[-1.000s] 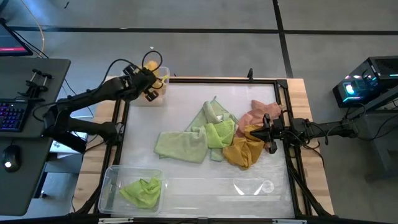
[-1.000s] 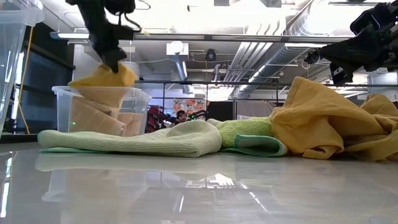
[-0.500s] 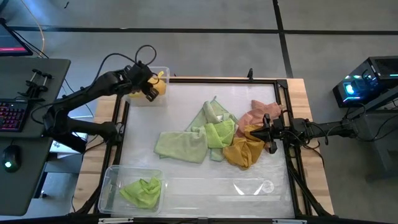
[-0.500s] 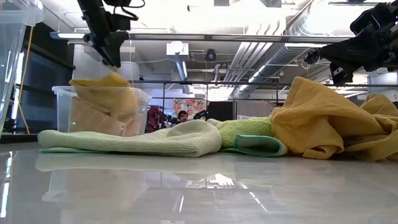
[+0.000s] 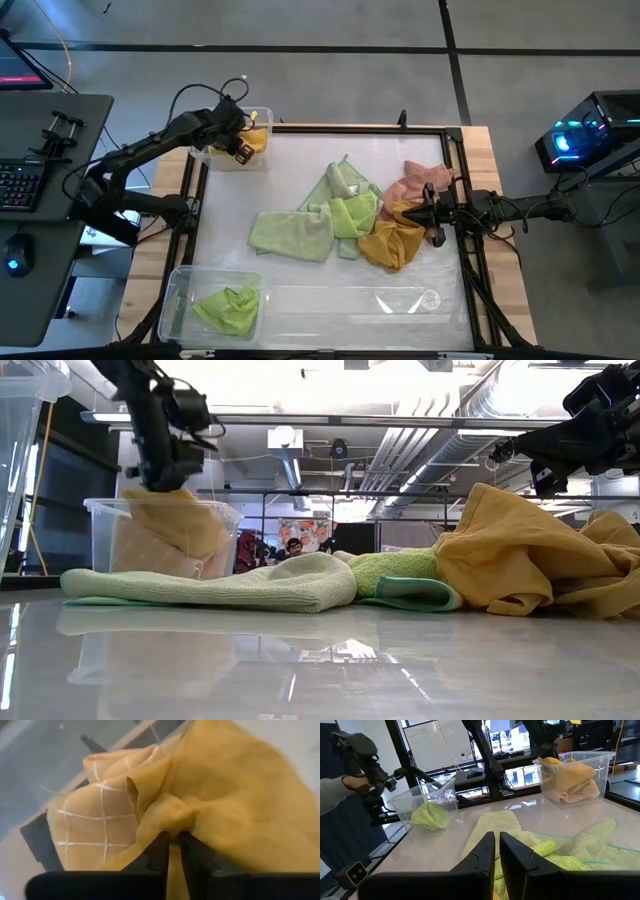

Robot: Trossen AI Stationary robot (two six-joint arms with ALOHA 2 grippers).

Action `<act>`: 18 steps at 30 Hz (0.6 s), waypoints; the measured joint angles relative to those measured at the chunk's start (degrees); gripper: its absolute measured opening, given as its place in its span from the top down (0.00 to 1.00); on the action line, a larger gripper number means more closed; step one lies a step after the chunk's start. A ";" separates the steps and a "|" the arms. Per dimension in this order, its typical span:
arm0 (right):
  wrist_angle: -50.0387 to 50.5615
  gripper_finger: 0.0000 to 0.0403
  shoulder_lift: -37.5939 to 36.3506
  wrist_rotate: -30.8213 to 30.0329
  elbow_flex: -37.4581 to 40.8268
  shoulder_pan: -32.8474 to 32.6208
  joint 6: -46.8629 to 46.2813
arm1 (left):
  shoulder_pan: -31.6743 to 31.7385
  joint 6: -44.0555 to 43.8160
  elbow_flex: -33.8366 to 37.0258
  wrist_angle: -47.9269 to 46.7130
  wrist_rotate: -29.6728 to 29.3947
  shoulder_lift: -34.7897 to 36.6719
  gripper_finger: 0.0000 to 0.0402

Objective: Sort towels by color in basket
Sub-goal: Put the light orange towel into the top transparent bin, then put the bottom green towel into the bottom transparent bin

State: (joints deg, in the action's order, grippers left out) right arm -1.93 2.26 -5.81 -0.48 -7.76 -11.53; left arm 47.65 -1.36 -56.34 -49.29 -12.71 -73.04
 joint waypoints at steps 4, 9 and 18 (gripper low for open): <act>0.00 0.94 0.00 -0.01 0.00 0.00 0.01 | 1.85 0.25 0.05 3.50 -4.37 -1.81 0.99; 0.00 0.94 0.00 -0.01 0.00 0.00 0.01 | 2.04 1.99 -0.50 5.39 -9.82 0.93 0.99; 0.00 0.94 0.00 -0.01 -0.01 -0.01 0.00 | -6.96 -1.06 -3.05 5.50 -6.83 12.98 1.00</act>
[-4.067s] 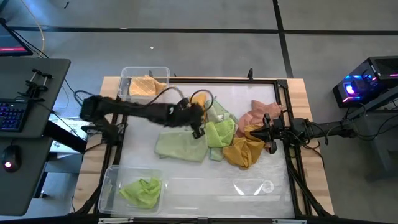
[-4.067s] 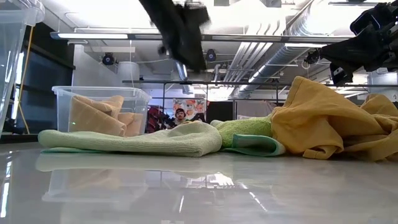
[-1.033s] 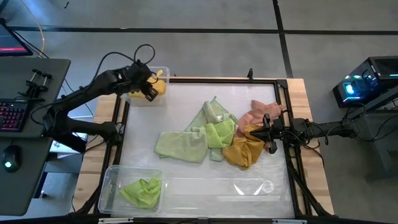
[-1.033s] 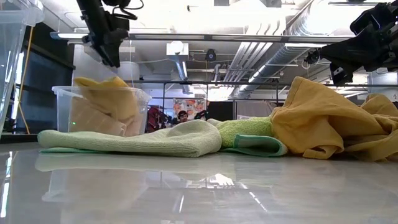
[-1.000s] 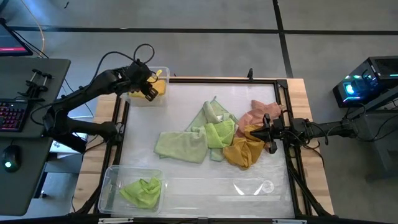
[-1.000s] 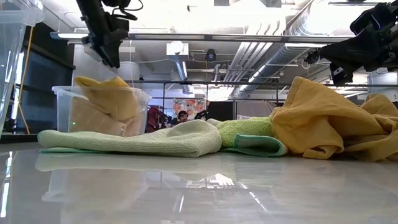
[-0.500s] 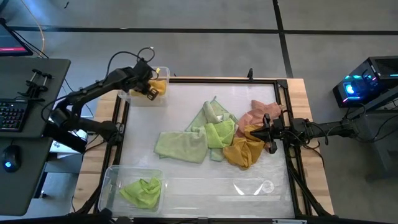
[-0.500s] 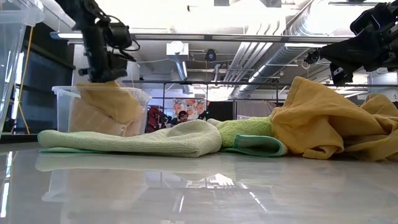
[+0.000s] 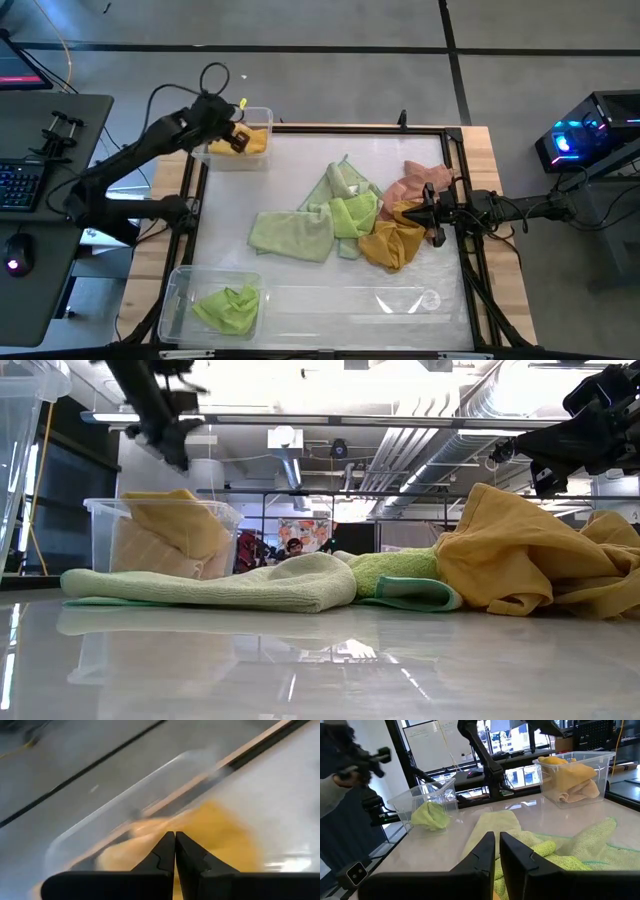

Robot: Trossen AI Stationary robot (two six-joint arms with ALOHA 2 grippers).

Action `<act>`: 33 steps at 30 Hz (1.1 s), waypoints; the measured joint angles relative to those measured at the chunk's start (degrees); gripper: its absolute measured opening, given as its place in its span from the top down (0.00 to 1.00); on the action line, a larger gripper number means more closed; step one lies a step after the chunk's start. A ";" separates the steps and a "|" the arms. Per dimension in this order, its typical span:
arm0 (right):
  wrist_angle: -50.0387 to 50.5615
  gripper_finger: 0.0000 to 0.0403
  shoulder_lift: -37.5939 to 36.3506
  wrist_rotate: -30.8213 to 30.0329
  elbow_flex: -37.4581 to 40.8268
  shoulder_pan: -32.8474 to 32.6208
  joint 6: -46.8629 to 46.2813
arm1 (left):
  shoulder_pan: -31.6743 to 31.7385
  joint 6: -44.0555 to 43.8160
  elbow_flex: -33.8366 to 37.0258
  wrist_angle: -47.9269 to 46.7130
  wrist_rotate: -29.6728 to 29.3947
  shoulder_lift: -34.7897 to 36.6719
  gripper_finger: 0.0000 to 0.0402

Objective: Sort towels by color in basket
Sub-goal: Put the bottom green towel into the bottom transparent bin

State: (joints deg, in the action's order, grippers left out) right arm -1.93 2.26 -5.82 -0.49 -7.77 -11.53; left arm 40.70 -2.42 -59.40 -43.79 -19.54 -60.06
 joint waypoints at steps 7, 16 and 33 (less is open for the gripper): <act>0.02 0.94 0.00 0.01 0.00 0.02 0.01 | -20.42 2.90 3.12 12.24 8.55 7.32 1.00; 0.00 0.94 0.00 0.00 0.00 0.02 0.00 | -50.58 5.82 8.14 24.73 -5.60 3.03 1.00; 0.00 0.94 0.00 0.01 0.00 0.02 0.00 | -66.37 -8.76 8.08 32.09 -7.60 -24.10 0.97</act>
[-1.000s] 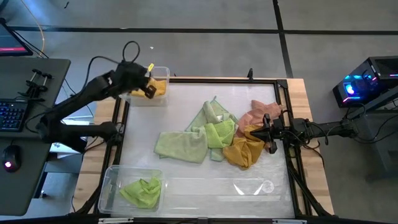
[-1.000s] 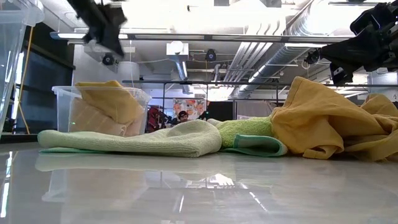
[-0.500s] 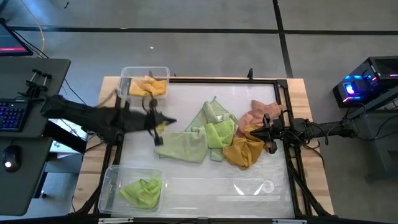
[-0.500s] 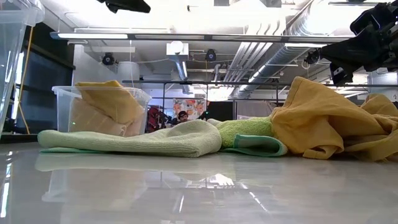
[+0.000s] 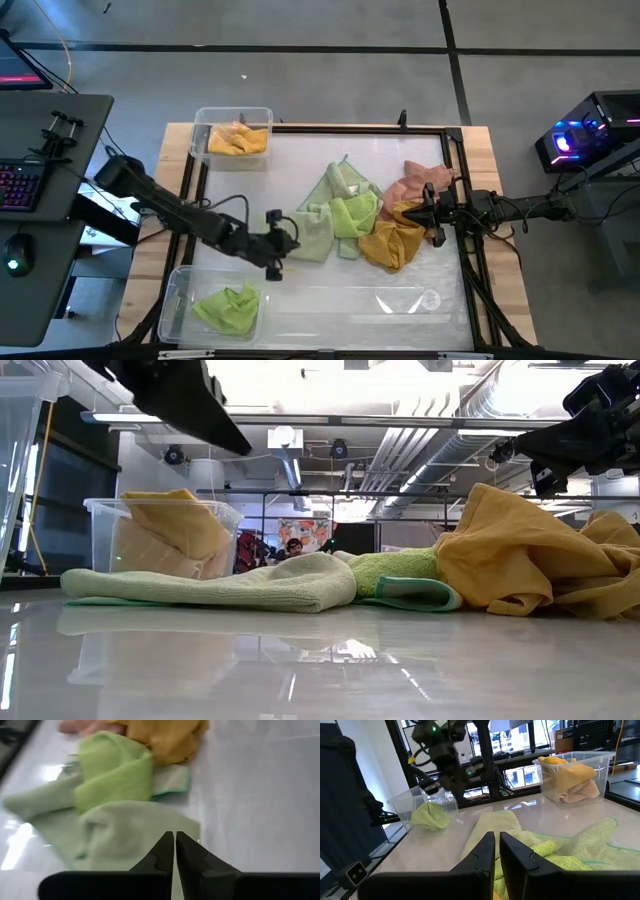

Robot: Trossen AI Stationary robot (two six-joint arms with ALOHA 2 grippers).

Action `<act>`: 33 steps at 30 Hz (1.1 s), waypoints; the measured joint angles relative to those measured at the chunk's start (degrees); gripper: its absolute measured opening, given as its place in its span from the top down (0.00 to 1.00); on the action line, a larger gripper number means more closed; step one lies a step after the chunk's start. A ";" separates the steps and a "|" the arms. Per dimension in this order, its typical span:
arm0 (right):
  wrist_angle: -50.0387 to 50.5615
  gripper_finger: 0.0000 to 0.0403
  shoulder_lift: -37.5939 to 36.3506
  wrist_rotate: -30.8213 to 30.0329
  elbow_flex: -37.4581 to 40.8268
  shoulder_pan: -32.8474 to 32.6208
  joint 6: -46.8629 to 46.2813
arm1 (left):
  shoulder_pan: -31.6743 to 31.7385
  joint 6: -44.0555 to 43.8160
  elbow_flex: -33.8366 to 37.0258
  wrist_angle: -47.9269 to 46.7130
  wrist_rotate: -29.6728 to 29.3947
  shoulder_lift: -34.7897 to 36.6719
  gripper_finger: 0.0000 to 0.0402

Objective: Sort towels by color in basket
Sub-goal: Put the bottom green towel into the bottom transparent bin

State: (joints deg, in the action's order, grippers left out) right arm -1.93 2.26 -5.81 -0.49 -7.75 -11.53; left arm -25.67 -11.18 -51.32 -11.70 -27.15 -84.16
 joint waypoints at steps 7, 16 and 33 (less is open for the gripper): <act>0.00 0.94 0.00 -0.01 0.00 0.00 0.00 | 0.08 0.94 -3.21 5.30 4.70 -9.20 0.80; 0.00 0.94 0.02 0.00 0.01 -0.01 0.02 | 0.20 -0.74 -10.13 5.56 7.96 -20.59 0.56; 0.00 0.94 0.00 -0.01 0.00 -0.01 0.00 | 0.44 -0.50 -15.96 0.49 -0.74 -27.33 0.46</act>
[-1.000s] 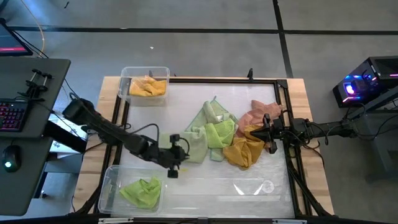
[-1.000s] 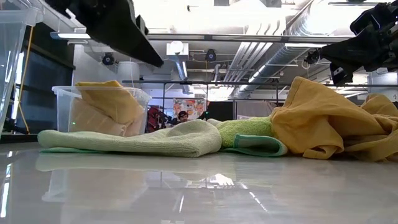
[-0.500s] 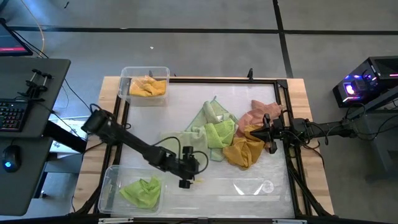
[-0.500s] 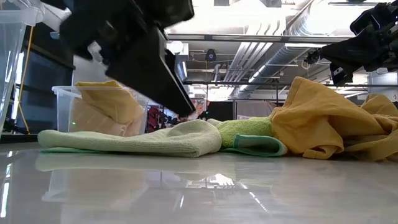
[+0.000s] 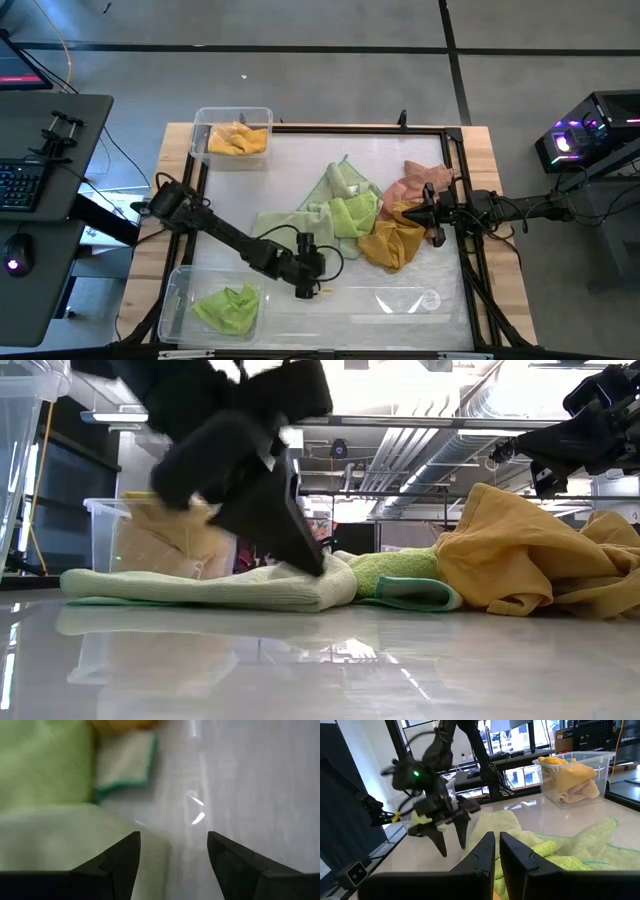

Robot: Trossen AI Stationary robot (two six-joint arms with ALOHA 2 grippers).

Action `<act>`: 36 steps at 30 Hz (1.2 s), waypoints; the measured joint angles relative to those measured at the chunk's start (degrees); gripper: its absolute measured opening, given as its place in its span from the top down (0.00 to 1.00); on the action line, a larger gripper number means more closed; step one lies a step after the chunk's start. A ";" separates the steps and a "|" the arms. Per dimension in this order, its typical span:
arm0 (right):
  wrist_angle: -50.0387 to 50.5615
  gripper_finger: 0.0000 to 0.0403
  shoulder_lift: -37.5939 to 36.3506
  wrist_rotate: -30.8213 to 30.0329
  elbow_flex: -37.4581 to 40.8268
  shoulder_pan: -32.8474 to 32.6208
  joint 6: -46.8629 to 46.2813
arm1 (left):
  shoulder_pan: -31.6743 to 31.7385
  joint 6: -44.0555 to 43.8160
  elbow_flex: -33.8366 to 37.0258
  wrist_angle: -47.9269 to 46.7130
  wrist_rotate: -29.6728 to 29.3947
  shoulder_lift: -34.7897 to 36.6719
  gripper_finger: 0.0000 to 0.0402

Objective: Sort towels by color in basket
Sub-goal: Put the bottom green towel into the bottom transparent bin

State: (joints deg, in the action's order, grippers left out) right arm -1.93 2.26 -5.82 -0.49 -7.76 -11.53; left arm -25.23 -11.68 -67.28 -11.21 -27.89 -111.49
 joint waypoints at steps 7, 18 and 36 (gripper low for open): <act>0.00 0.94 0.48 0.00 0.02 0.01 0.00 | 4.44 -17.05 -1.19 -14.02 -7.31 0.80 0.46; 0.00 0.94 0.66 0.02 0.00 0.01 0.00 | 10.28 -28.77 6.98 -11.21 2.07 0.84 0.52; 0.00 0.94 0.72 0.02 0.00 0.00 0.00 | 5.03 -2.39 -7.93 -13.95 -0.20 12.90 0.99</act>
State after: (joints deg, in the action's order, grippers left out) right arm -1.93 2.98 -5.80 -0.49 -7.75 -11.53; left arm -20.20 -14.07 -75.20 -25.16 -28.09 -98.60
